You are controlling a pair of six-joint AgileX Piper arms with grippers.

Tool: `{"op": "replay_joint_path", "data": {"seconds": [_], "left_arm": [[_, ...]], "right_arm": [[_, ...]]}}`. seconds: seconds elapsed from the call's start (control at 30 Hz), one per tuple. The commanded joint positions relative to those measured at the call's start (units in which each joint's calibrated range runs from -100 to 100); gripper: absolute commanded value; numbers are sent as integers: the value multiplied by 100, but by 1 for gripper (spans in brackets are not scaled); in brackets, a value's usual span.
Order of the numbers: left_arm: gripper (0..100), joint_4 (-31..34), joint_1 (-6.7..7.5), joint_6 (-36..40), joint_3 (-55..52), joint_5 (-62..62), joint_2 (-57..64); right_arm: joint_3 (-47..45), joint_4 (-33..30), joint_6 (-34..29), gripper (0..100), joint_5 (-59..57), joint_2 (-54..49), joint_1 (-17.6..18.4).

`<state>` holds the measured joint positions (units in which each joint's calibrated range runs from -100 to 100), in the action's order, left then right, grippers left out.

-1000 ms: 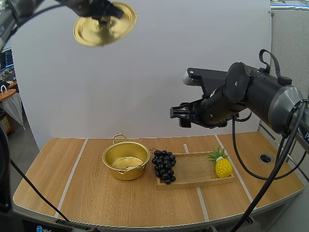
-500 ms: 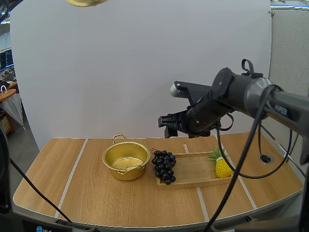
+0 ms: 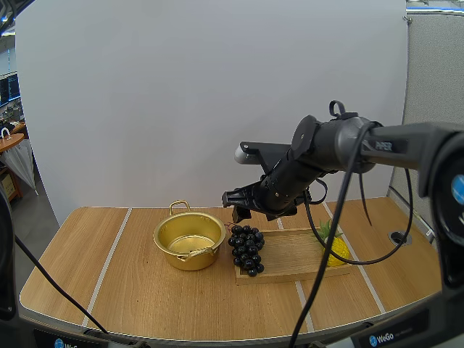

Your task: Open the pot, put the grape inside, and close it

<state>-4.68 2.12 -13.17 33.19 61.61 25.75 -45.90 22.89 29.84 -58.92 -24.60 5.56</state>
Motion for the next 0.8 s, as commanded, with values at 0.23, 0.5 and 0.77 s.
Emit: {"op": "replay_joint_path", "data": {"seconds": [0.23,0.5,0.77], "left_arm": [[0,18,11,44,54,-326,40],[0,18,11,44,54,-326,40],[0,18,11,44,54,-326,40]], "right_arm": [[38,-244,78,100,636,678,8],[38,-218,78,100,955,1100,24],[224,-218,33,100,947,1338,182]]}}
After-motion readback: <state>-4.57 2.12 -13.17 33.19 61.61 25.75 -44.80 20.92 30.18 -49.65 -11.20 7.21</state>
